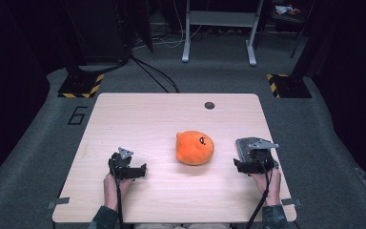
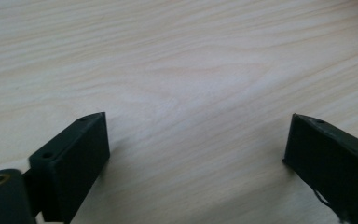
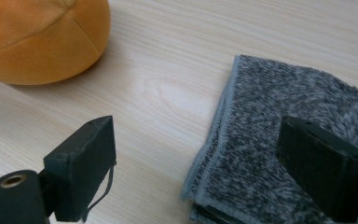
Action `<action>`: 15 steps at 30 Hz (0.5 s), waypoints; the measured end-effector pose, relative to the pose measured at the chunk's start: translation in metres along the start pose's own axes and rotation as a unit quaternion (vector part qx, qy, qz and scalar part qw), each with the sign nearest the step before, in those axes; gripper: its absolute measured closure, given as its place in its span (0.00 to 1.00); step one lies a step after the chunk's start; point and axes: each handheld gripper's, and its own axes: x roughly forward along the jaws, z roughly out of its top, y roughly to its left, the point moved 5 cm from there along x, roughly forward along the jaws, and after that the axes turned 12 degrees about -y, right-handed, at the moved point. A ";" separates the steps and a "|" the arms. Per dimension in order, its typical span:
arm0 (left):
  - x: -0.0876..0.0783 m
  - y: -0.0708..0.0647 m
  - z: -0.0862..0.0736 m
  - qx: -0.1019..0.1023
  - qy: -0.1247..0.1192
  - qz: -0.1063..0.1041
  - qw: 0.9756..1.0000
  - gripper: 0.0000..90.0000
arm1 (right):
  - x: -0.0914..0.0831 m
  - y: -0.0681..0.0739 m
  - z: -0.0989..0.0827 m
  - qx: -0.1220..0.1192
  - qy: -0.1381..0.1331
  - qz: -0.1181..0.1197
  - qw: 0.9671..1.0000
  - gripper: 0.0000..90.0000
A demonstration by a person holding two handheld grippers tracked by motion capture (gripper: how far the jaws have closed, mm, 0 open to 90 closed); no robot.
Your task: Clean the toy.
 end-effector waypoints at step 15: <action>0.015 -0.075 0.041 0.072 -0.063 -0.184 0.978 0.17 | 0.000 -0.008 -0.003 0.012 0.026 -0.043 0.999 0.13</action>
